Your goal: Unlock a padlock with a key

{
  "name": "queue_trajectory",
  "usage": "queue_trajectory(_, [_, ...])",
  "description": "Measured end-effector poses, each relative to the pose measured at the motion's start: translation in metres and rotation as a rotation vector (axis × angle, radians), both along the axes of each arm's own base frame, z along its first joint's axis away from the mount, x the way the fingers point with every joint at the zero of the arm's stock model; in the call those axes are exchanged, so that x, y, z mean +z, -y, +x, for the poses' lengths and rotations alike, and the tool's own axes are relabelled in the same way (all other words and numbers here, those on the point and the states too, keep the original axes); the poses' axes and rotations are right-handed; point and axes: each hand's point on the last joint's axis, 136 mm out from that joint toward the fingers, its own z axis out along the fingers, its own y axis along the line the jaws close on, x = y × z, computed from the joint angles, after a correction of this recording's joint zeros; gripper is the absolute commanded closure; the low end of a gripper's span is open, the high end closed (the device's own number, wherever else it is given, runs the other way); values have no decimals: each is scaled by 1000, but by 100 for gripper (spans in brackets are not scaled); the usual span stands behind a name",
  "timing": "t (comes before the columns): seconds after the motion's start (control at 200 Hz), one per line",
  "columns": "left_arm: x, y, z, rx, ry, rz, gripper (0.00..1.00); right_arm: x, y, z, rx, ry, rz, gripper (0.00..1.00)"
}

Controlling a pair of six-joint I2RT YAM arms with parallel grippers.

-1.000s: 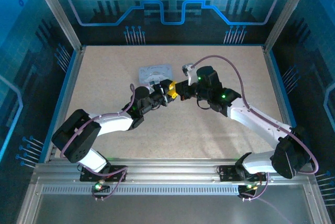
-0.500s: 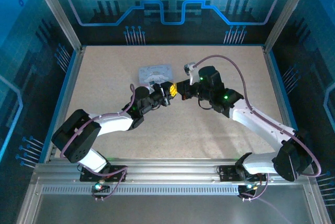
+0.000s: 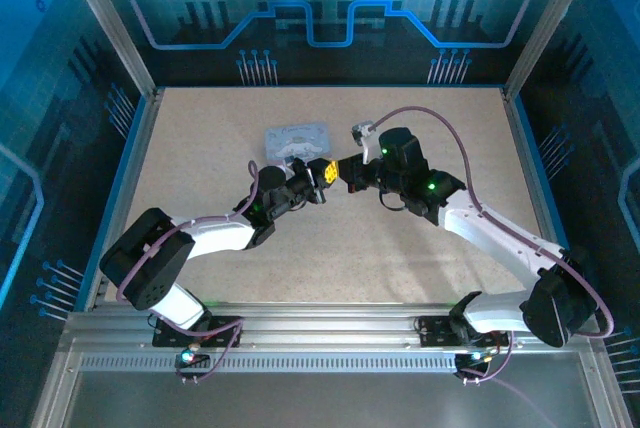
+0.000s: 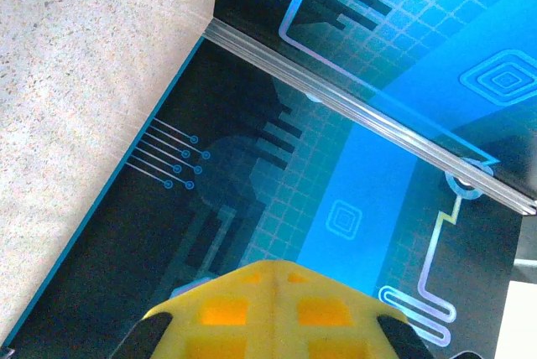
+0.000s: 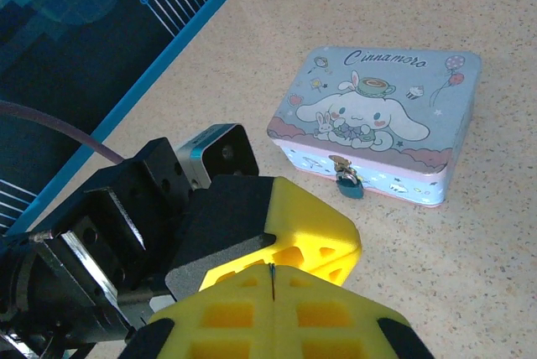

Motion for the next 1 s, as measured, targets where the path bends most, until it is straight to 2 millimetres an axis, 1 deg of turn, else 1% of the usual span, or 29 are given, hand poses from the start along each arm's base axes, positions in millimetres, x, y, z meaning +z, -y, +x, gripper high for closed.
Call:
queue_trajectory(0.105, [1, 0, 0, -1, 15, 12, 100, -1, 2, -2, -3, -2, -3, 94])
queue_trajectory(0.21, [0, 0, 0, -4, 43, 41, 100, -3, 5, -6, -4, -9, -7, 83])
queue_trajectory(0.46, [2, -5, -1, -6, 126, 150, 100, -8, 13, -13, 1, -24, 5, 66])
queue_trajectory(0.57, [3, -8, 0, -4, 158, 195, 100, -6, 19, -12, -6, -34, 31, 60])
queue_trajectory(0.65, [0, -11, 1, -6, 176, 239, 100, -5, 24, -11, -7, -48, 65, 54])
queue_trajectory(0.795, [-6, -15, 1, -25, 222, 368, 100, -5, 33, -8, 1, -89, 154, 44])
queue_trajectory(0.885, [5, -17, -1, -46, 293, 476, 100, -5, 36, -7, 16, -117, 218, 39])
queue_trajectory(0.94, [19, -17, -2, -57, 348, 536, 100, -6, 36, -8, 30, -130, 251, 37])
queue_trajectory(0.995, [37, -19, -4, -63, 417, 590, 100, -6, 36, -10, 45, -146, 283, 35])
